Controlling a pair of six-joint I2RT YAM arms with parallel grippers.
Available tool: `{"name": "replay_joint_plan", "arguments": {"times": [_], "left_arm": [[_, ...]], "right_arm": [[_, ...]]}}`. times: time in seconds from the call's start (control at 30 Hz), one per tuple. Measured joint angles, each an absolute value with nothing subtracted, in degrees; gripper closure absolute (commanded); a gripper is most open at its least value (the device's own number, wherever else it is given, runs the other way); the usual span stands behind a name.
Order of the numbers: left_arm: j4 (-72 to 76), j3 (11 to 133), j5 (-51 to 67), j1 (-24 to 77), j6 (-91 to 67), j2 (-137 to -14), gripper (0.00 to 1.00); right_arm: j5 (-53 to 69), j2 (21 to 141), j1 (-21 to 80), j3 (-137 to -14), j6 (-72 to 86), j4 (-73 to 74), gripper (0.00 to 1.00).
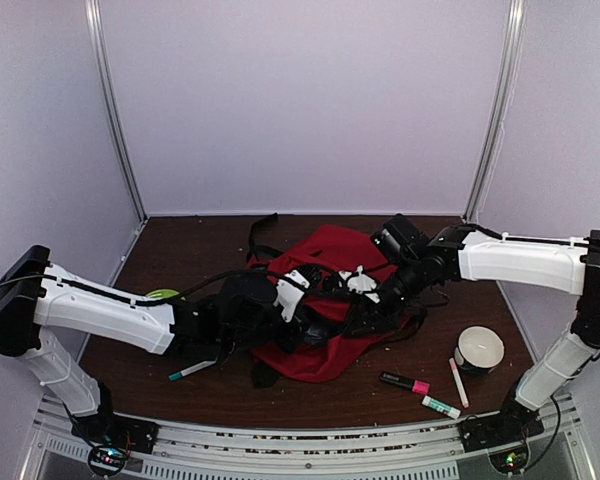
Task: Pack the student bag
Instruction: Pick up the largest pocket of the bag from the student bag.
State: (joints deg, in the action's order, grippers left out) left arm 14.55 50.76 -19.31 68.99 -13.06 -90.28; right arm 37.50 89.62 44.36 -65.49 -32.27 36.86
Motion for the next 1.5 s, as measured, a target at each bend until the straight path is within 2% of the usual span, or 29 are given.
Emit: {"name": "replay_joint_plan", "arguments": {"times": [0.2,0.47,0.67,0.8,0.9,1.23,1.37,1.5], "left_arm": [[14.5,50.8,-19.3,69.0,-13.1,-90.3,1.00],[14.6,50.5,-19.4,69.0,-13.1,-90.2,1.00],[14.6,49.8,-19.5,69.0,-13.3,-89.6,1.00],[14.6,49.6,-19.5,69.0,-13.4,-89.6,1.00],[14.7,49.4,-19.5,69.0,-13.4,-89.6,1.00],[16.0,49.4,-18.8,69.1,-13.2,-89.6,1.00],[15.4,49.4,-18.7,69.2,-12.7,-89.3,0.71],[13.1,49.0,-19.4,70.1,-11.7,-85.8,0.56]], "right_arm": [[37.1,89.6,44.5,-66.1,-29.4,35.1,0.64],[34.0,89.4,47.7,-66.0,-30.2,34.0,0.63],[32.4,89.6,48.5,-66.0,-31.7,34.0,0.78],[31.2,89.8,48.5,-66.1,-31.5,34.1,0.94],[30.6,89.8,48.4,-66.2,-31.5,34.5,1.00],[30.7,87.2,47.3,-72.0,-29.9,43.5,1.00],[31.6,87.1,47.2,-74.8,-26.9,48.0,1.00],[33.7,88.3,47.0,-76.6,-23.5,53.1,1.00]]}}
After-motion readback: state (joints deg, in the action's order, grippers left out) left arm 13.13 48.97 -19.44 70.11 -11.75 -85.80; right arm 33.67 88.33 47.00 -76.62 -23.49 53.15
